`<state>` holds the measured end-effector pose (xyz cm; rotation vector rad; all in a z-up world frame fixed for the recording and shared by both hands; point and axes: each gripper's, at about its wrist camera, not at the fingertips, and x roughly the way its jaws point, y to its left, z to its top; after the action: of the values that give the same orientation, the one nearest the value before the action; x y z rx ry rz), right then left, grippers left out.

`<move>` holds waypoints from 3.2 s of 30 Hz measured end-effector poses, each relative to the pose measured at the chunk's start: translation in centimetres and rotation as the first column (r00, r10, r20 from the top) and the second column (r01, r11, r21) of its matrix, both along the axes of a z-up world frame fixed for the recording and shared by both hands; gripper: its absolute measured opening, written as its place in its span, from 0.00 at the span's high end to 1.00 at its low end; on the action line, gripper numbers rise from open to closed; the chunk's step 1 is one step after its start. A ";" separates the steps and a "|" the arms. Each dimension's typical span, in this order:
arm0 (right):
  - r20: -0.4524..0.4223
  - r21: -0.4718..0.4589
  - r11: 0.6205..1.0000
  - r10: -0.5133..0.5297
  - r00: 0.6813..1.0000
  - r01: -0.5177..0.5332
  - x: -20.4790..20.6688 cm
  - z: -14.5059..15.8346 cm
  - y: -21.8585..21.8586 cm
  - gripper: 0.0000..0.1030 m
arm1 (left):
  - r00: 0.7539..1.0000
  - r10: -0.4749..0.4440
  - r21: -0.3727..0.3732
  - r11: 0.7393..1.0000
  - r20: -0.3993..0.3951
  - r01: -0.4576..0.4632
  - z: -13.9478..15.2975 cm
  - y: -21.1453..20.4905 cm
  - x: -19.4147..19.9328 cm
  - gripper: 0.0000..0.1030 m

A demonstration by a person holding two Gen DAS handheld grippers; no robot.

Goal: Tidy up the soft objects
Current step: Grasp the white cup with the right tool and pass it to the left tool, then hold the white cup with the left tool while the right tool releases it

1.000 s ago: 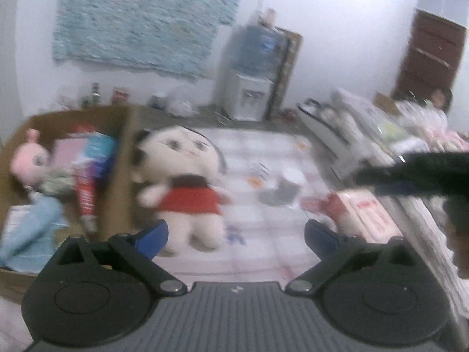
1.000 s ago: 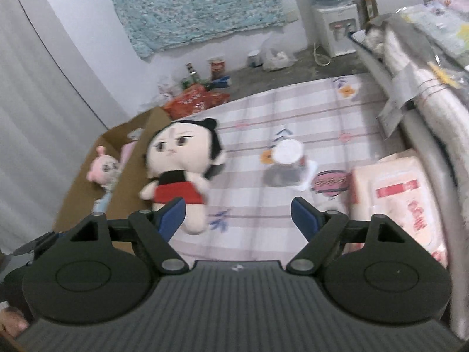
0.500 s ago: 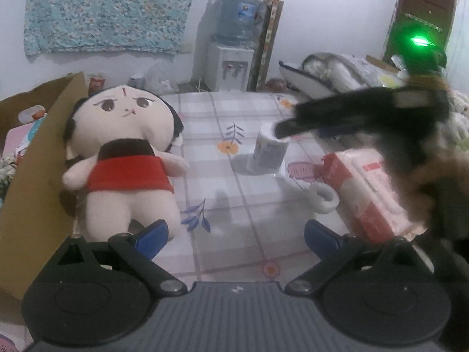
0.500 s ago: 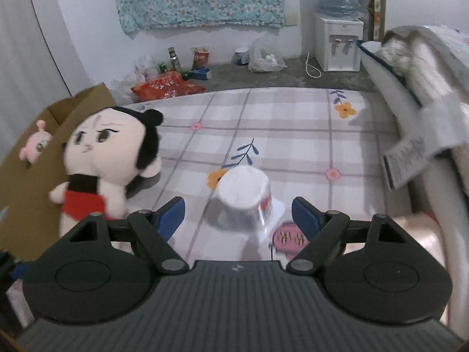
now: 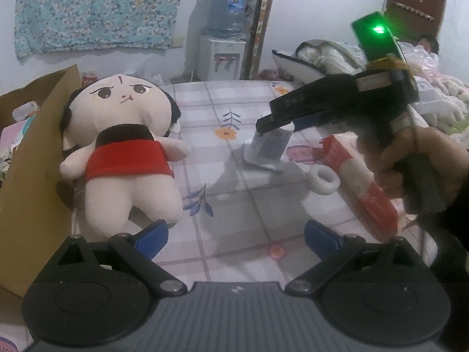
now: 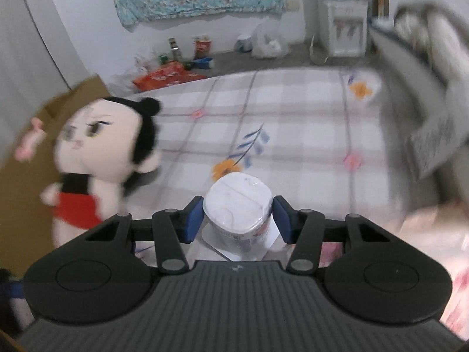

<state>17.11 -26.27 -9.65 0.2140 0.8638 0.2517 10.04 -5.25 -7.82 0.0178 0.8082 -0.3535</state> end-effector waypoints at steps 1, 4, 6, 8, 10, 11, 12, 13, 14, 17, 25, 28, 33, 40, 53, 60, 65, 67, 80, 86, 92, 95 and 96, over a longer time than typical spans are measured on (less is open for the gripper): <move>-0.024 0.049 0.999 0.000 1.000 0.001 -0.6 0.1 -0.4 0.51 | 1.000 -0.007 -0.002 1.000 0.004 0.007 0.1 0.1 -0.2 0.03; -0.108 0.213 0.977 0.017 0.994 0.006 -2.7 -0.2 -1.4 0.51 | 1.000 -0.024 -0.021 0.999 0.008 0.024 0.3 0.4 -0.9 0.03; -0.171 0.323 0.946 0.043 0.984 0.015 -4.0 -0.8 -2.0 0.51 | 0.999 -0.036 -0.053 0.998 0.006 0.037 0.4 0.7 -1.5 0.03; -0.233 0.425 0.905 0.074 0.970 0.033 -5.2 -1.7 -2.5 0.51 | 0.998 -0.055 -0.076 0.996 -0.002 0.055 0.2 0.9 -2.2 0.03; -0.275 0.498 0.866 0.101 0.956 0.052 -6.6 -2.5 -2.7 0.51 | 0.996 -0.086 -0.095 0.992 -0.003 0.086 -0.2 1.0 -3.0 0.03; -0.301 0.538 0.840 0.116 0.947 0.068 -7.3 -3.1 -2.8 0.51 | 0.995 -0.101 -0.112 0.989 0.006 0.101 -0.4 1.1 -3.6 0.03; -0.320 0.573 0.816 0.136 0.938 0.077 -7.9 -3.5 -2.9 0.51 | 0.994 -0.110 -0.128 0.986 0.012 0.111 -0.7 1.3 -3.9 0.03; -0.337 0.619 0.780 0.160 0.928 0.090 -8.7 -4.1 -3.0 0.51 | 0.993 -0.118 -0.146 0.982 0.008 0.118 -1.0 1.5 -4.2 0.03; -0.344 0.647 0.757 0.179 0.922 0.094 -9.2 -4.3 -3.0 0.51 | 0.992 -0.126 -0.165 0.978 -0.004 0.124 -1.3 1.7 -4.5 0.03; -0.334 0.699 0.711 0.231 0.914 0.076 -11.0 -4.6 -2.4 0.51 | 0.988 -0.147 -0.242 0.961 -0.037 0.134 -1.9 2.4 -5.1 0.03; -0.298 0.798 0.600 0.325 0.898 0.048 -13.5 -5.1 -1.2 0.51 | 0.986 -0.164 -0.368 0.919 -0.030 0.142 -1.8 4.5 -6.4 0.13; -0.297 0.816 0.576 0.341 0.892 0.051 -13.6 -5.4 -1.1 0.51 | 0.989 -0.148 -0.400 0.907 -0.006 0.133 -1.4 5.4 -7.0 0.27; -0.301 0.835 0.546 0.354 0.886 0.065 -13.3 -6.2 -0.6 0.51 | 0.994 -0.112 -0.431 0.897 -0.020 0.092 -1.3 6.5 -7.3 0.32; -0.343 0.796 0.597 0.302 0.890 0.104 -12.7 -7.3 -0.4 0.49 | 0.998 -0.053 -0.402 0.915 -0.026 0.038 -0.8 7.3 -7.6 0.66; -0.265 0.687 0.726 0.217 0.939 0.026 -12.0 -4.9 0.5 0.52 | 0.998 -0.045 -0.291 0.956 -0.032 0.034 -1.3 5.5 -6.2 0.62; -0.146 0.522 0.851 0.164 0.976 -0.065 -10.8 -1.8 1.5 0.43 | 1.000 -0.008 -0.143 0.990 0.026 0.012 -1.4 5.0 -6.9 0.23; -0.143 0.423 0.902 0.160 0.977 -0.086 -8.6 -1.9 4.3 0.46 | 0.998 0.000 0.015 1.000 0.068 -0.001 -1.9 3.9 -6.4 0.18; -0.159 0.370 0.925 0.158 0.975 -0.089 -8.1 -2.3 5.4 0.62 | 0.996 -0.005 0.075 0.997 0.093 -0.002 -2.5 3.2 -5.7 0.21; -0.312 0.662 0.744 0.163 0.936 0.091 -7.9 -7.4 3.0 0.77 | 0.997 0.005 0.121 0.993 0.075 -0.014 -3.4 1.8 -4.1 0.51; -0.368 0.737 0.659 0.201 0.908 0.153 -8.0 -9.5 3.0 0.76 | 0.993 -0.005 0.248 0.968 0.121 -0.026 -2.2 0.5 -5.7 0.51; -0.335 0.714 0.690 0.187 0.923 0.119 -8.2 -8.8 2.7 0.73 | 0.988 -0.033 0.329 0.944 0.149 -0.018 -1.4 -1.0 -6.2 0.52; -0.330 0.698 0.706 0.162 0.930 0.124 -8.3 -8.7 1.9 0.73 | 0.977 -0.099 0.371 0.929 0.190 0.022 -1.0 -2.6 -6.7 0.52; -0.332 0.691 0.711 0.151 0.931 0.131 -8.4 -8.8 1.6 0.73 | 0.970 -0.130 0.383 0.923 0.207 0.041 -0.8 -3.2 -7.0 0.52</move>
<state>8.75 -24.65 -18.44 1.0136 1.1117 0.5679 3.03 -8.47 -8.63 0.4498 0.6362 -0.2682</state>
